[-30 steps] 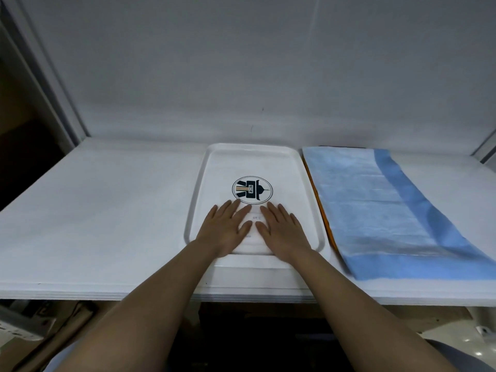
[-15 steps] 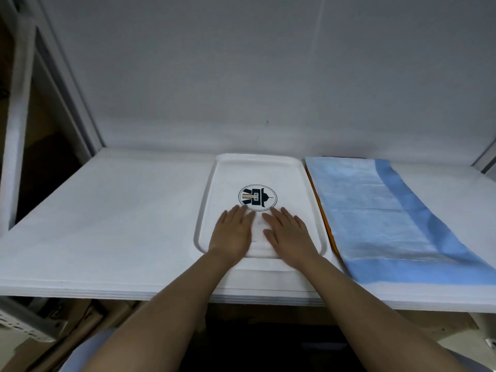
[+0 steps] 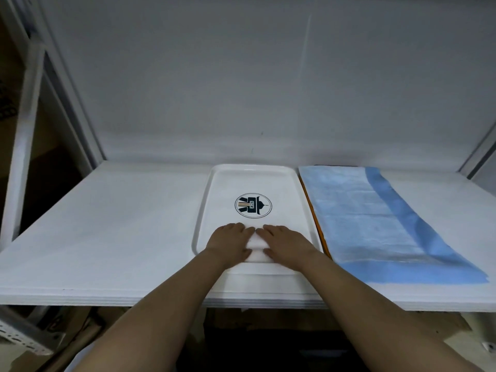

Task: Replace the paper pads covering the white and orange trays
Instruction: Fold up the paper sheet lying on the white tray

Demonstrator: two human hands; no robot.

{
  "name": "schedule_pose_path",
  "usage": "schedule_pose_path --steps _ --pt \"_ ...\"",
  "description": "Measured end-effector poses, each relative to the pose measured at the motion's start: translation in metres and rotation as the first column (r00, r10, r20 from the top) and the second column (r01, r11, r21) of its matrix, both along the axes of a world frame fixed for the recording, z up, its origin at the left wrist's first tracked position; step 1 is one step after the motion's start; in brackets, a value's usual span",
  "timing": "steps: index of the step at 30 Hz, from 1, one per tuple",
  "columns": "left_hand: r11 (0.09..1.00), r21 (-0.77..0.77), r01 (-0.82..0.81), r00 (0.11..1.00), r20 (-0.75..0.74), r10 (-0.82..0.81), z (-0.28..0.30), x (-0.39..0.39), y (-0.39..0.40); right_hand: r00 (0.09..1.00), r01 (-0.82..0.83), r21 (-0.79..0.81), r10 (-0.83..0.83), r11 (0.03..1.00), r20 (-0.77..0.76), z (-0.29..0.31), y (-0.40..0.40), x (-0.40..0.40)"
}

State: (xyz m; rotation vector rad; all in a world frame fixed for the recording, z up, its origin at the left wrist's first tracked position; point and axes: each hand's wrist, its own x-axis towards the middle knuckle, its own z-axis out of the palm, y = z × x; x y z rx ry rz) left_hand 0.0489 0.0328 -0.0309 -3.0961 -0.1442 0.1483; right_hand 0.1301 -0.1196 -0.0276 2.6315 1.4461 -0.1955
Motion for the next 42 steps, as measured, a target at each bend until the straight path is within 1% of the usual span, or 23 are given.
schedule_pose_path --steps 3,5,8,10,11,13,15,18,20,22,23,25,27,28,31,33,35,37,39,40,42 --pt "0.996 0.084 -0.033 0.999 0.020 0.031 0.007 0.001 -0.007 0.997 0.010 0.068 -0.015 0.998 0.074 0.002 0.001 -0.003" --pt "0.994 0.099 -0.054 0.998 0.034 0.051 0.012 -0.001 -0.008 0.994 0.002 0.105 -0.013 0.995 0.106 0.007 0.001 -0.005" --pt "0.993 0.105 -0.043 0.995 0.090 0.034 0.020 -0.007 -0.004 0.982 -0.062 0.158 0.032 0.985 0.186 0.020 -0.002 -0.010" --pt "0.997 0.067 -0.033 0.994 0.110 0.025 0.030 -0.015 -0.001 0.974 -0.106 0.188 0.064 0.976 0.219 0.032 -0.006 -0.016" --pt "0.999 0.025 -0.024 0.994 0.110 0.021 0.033 -0.018 0.001 0.972 -0.119 0.204 0.072 0.972 0.225 0.038 -0.007 -0.017" --pt "0.994 -0.110 -0.021 0.995 0.094 0.032 0.042 -0.026 0.004 0.973 -0.121 0.239 0.068 0.964 0.219 0.051 -0.011 -0.020" --pt "0.963 -0.266 -0.039 0.995 0.081 0.062 0.053 -0.036 0.006 0.980 -0.102 0.300 0.044 0.949 0.195 0.065 -0.014 -0.024" --pt "0.899 -0.435 -0.059 0.989 0.096 0.112 0.069 -0.049 0.007 0.992 -0.031 0.399 -0.020 0.917 0.123 0.086 -0.019 -0.033" --pt "0.854 -0.518 -0.057 0.988 0.093 0.122 0.079 -0.056 0.006 0.998 0.048 0.467 -0.060 0.883 0.011 0.096 -0.023 -0.040" --pt "0.817 -0.575 -0.056 0.991 0.065 0.114 0.091 -0.065 -0.002 0.992 0.111 0.514 -0.067 0.850 -0.103 0.107 -0.030 -0.049" --pt "0.810 -0.584 -0.062 0.995 0.030 0.098 0.096 -0.066 -0.006 0.988 0.126 0.523 -0.062 0.843 -0.139 0.109 -0.032 -0.051" --pt "0.827 -0.557 -0.074 0.997 -0.045 0.059 0.106 -0.071 -0.014 0.987 0.127 0.510 -0.058 0.850 -0.151 0.115 -0.037 -0.057" --pt "0.828 -0.557 -0.066 0.997 -0.070 0.033 0.113 -0.076 -0.022 0.990 0.122 0.482 -0.074 0.867 -0.117 0.118 -0.041 -0.064" --pt "0.808 -0.586 -0.061 0.998 -0.064 0.028 0.114 -0.078 -0.025 0.992 0.116 0.469 -0.081 0.875 -0.095 0.119 -0.043 -0.066" --pt "0.742 -0.669 -0.040 0.997 0.019 0.071 0.120 -0.086 -0.039 0.995 0.091 0.470 -0.066 0.878 -0.069 0.123 -0.050 -0.075" --pt "0.760 -0.650 0.008 0.990 0.110 0.084 0.121 -0.089 -0.046 0.993 0.100 0.512 -0.054 0.853 -0.105 0.125 -0.054 -0.080" --pt "0.760 -0.649 0.024 0.979 0.170 0.113 0.122 -0.095 -0.051 0.981 0.151 0.585 -0.048 0.797 -0.189 0.126 -0.060 -0.085" --pt "0.717 -0.696 0.024 0.970 0.191 0.153 0.121 -0.102 -0.055 0.953 0.226 0.655 -0.023 0.721 -0.303 0.125 -0.065 -0.089" --pt "0.681 -0.732 0.014 0.963 0.194 0.189 0.118 -0.108 -0.057 0.932 0.263 0.690 0.008 0.674 -0.363 0.123 -0.068 -0.095" --pt "0.681 -0.732 0.008 0.962 0.192 0.195 0.118 -0.111 -0.060 0.931 0.262 0.696 0.015 0.669 -0.364 0.121 -0.070 -0.098" --pt "0.716 -0.698 0.009 0.963 0.200 0.183 0.116 -0.119 -0.067 0.949 0.228 0.683 0.001 0.694 -0.317 0.118 -0.073 -0.108"
